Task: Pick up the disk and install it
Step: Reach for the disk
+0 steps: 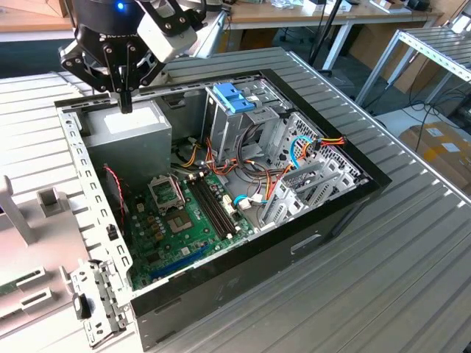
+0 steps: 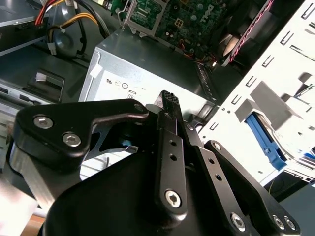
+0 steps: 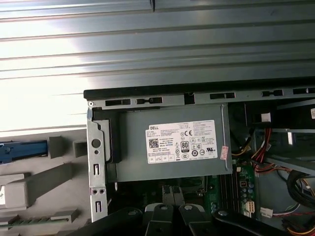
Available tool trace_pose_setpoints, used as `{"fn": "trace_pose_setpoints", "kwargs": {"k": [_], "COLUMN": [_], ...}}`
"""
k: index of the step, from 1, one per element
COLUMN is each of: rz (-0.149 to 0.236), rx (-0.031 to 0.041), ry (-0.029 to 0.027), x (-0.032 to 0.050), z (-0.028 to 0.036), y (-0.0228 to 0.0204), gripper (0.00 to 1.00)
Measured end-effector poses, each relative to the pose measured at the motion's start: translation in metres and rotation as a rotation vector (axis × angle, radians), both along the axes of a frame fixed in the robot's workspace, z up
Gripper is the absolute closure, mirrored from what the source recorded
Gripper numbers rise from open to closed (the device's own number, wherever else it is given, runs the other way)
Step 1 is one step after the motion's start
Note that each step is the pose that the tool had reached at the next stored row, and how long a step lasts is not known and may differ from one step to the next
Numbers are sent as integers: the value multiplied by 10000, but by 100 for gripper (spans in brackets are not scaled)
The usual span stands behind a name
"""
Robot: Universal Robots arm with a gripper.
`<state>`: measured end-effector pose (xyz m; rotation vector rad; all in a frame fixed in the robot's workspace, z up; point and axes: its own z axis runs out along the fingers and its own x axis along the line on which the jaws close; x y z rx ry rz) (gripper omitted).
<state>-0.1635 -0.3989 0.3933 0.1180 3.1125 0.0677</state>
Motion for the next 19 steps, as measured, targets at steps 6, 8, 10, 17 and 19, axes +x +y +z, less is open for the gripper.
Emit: {"fn": "trace_pose_setpoints", "kwargs": {"k": [6,8,10,17,19], "rz": [0,0,0,0,0], "rx": [0,0,-1,0,0], "ry": [0,0,0,0,0], "x": [-27,-42,-54,-111,-131], "z": [0,0,0,0,0], "y": [0,0,0,0,0], "gripper": [89,89,89,89,89]}}
